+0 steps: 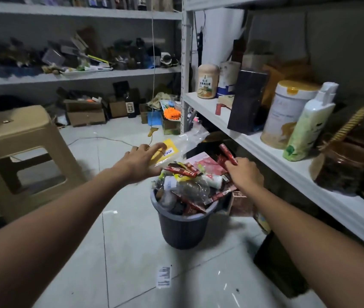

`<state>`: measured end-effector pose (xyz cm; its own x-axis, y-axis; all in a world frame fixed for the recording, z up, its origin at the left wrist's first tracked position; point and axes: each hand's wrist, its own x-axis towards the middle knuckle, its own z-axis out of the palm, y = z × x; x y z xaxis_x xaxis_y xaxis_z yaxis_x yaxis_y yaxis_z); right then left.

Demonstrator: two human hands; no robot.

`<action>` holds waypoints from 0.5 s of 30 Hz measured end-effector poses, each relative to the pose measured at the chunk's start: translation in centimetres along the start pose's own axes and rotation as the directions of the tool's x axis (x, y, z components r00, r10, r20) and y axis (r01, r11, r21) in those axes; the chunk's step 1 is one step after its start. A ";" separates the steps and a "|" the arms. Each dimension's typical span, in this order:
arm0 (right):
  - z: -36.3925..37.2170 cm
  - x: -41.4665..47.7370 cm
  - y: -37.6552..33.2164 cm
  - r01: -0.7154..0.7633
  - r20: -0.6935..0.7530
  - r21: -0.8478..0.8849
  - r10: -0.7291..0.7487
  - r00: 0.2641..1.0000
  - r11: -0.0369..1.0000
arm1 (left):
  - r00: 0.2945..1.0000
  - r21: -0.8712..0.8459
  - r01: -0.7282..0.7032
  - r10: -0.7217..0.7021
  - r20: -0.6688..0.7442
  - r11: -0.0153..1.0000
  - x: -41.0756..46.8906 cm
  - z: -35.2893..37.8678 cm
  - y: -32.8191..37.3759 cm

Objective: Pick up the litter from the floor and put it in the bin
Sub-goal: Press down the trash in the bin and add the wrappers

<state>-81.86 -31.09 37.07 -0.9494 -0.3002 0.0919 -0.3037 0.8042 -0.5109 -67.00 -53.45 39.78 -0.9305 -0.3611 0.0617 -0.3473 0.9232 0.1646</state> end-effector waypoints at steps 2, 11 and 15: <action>1.0 2.4 -0.3 -0.047 -0.010 0.066 0.048 0.999 0.997 | 0.999 -0.024 -0.027 0.027 0.022 0.999 2.5 0.5 -0.7; 1.5 8.8 1.0 -0.112 -0.110 0.085 0.121 0.986 0.990 | 0.980 -0.041 -0.139 0.143 0.139 0.989 12.1 4.1 0.0; 2.6 11.2 2.4 -0.133 -0.135 0.086 0.143 0.980 0.987 | 0.941 -0.005 -0.243 0.236 0.243 0.970 15.1 7.1 0.6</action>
<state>-92.98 -33.85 34.65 -0.9851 -0.1095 0.1326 -0.1672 0.7895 -0.5905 -82.06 -57.34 33.79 -0.9858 -0.0895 -0.1421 -0.1107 0.9826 0.1494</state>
